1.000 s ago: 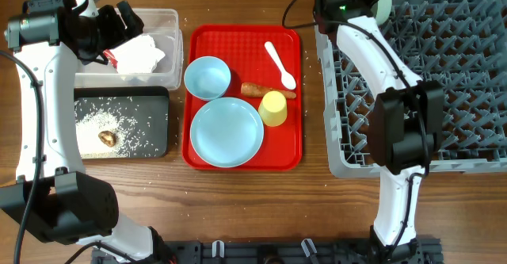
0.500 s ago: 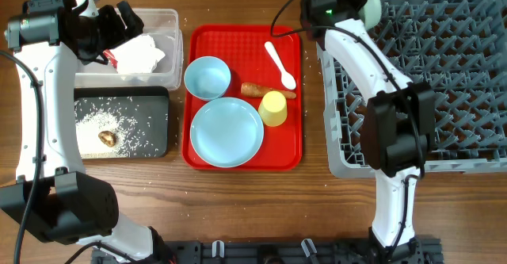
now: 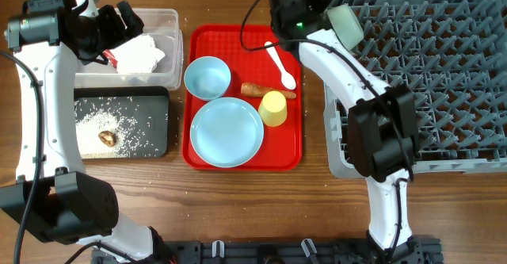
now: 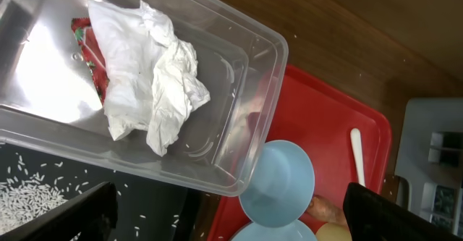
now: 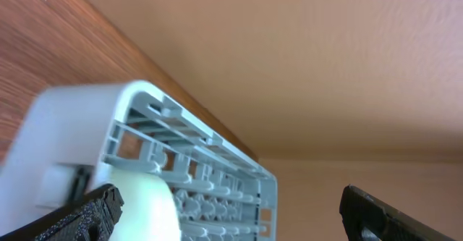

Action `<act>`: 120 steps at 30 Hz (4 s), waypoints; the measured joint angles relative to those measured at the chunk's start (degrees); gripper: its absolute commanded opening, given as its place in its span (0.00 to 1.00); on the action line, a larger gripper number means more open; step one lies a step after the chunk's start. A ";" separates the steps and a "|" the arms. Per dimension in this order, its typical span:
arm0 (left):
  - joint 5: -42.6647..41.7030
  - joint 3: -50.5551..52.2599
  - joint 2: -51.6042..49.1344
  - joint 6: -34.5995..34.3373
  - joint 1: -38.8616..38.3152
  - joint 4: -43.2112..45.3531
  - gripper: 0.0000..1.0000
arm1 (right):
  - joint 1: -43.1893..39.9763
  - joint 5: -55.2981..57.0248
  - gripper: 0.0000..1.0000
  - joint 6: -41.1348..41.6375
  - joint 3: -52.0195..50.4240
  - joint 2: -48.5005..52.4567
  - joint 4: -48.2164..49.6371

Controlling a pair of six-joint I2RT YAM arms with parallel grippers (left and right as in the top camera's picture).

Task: Sort waste into correct bins and load items into the dishwasher rack
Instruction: 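Grasp the light-blue bowl with the right gripper, then place the light-blue bowl into the dish rack with the right gripper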

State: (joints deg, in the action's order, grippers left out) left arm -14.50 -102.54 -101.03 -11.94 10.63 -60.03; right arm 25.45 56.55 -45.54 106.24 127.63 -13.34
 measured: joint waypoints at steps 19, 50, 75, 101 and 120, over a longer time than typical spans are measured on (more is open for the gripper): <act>-0.02 0.00 0.00 0.00 0.00 0.02 1.00 | 8.72 -71.97 0.39 76.72 -1.03 3.54 -24.48; 0.00 0.00 -0.02 0.00 0.00 0.02 1.00 | -2.62 15.06 0.04 53.51 -15.43 -25.51 -50.95; -0.02 0.00 -0.02 0.00 0.00 0.02 1.00 | 0.37 13.94 0.04 36.63 -27.36 -25.24 -33.90; -0.02 0.00 -0.02 0.00 0.00 0.02 1.00 | 1.20 13.94 0.65 27.30 -27.47 -22.75 -33.79; -0.02 0.00 -0.02 0.00 0.00 0.07 1.00 | -33.62 -49.90 0.54 67.36 -25.16 -44.96 -33.11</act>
State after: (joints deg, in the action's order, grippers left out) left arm -14.52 -102.54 -101.06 -11.94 10.63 -59.96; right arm -8.16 6.66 21.82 81.08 82.67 -46.46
